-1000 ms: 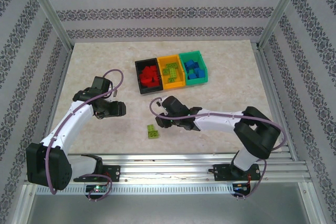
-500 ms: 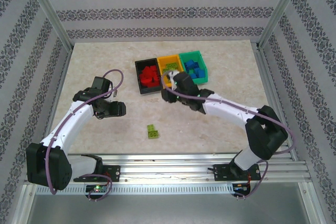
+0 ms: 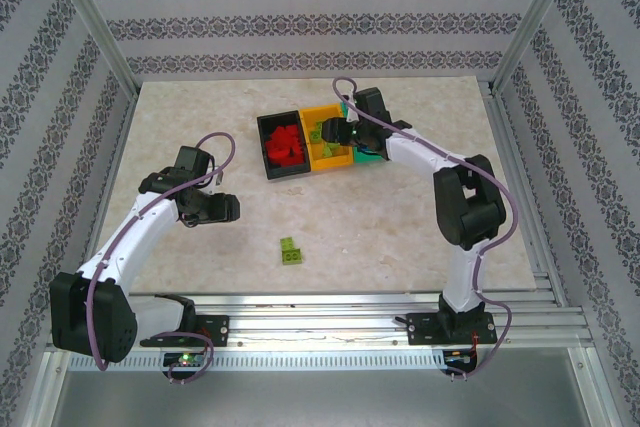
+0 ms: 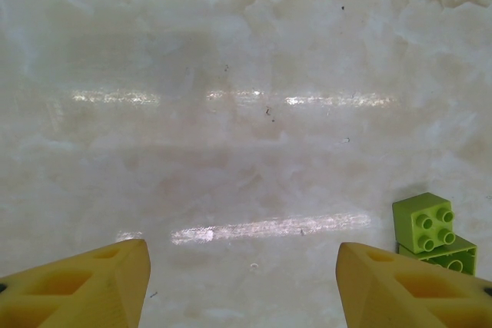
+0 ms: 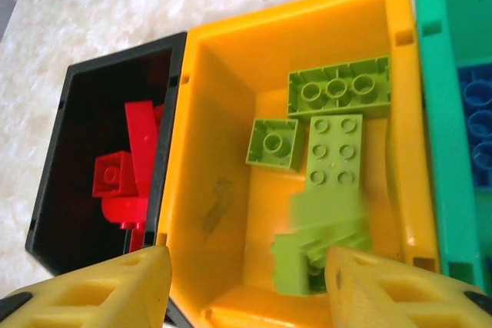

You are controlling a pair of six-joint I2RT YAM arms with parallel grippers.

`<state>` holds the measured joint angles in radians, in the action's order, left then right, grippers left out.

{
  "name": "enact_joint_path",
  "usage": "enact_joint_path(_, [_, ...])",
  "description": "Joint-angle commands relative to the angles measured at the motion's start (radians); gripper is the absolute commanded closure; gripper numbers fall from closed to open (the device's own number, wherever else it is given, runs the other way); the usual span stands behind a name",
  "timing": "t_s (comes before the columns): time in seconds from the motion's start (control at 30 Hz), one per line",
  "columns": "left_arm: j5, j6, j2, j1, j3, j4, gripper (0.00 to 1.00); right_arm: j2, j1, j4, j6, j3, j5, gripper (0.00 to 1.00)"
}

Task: Sort the legos into containers by color

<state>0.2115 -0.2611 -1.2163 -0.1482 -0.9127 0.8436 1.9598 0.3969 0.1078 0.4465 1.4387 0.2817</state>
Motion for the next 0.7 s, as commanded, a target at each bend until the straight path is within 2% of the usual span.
enact_joint_path(0.0, [-0.005,0.015,0.001,0.01,0.004,-0.015,0.35,-0.044,0.012,-0.014,0.017,-0.044,0.055,0.44])
enact_joint_path(0.27, [-0.001,0.019,0.0,0.011,0.003,-0.015,0.35,-0.206,0.076,-0.025,-0.03,-0.268,0.048,0.44])
enact_joint_path(0.5, [0.0,0.019,-0.001,0.011,0.003,-0.014,0.35,-0.323,0.196,0.056,-0.127,-0.401,0.075,0.44])
enact_joint_path(0.6, [0.0,0.019,-0.001,0.011,0.003,-0.014,0.35,-0.343,0.25,0.077,-0.129,-0.44,0.098,0.44])
enact_joint_path(0.67, [0.0,0.019,0.0,0.01,0.003,-0.014,0.35,-0.332,0.275,0.068,-0.094,-0.461,0.155,0.44])
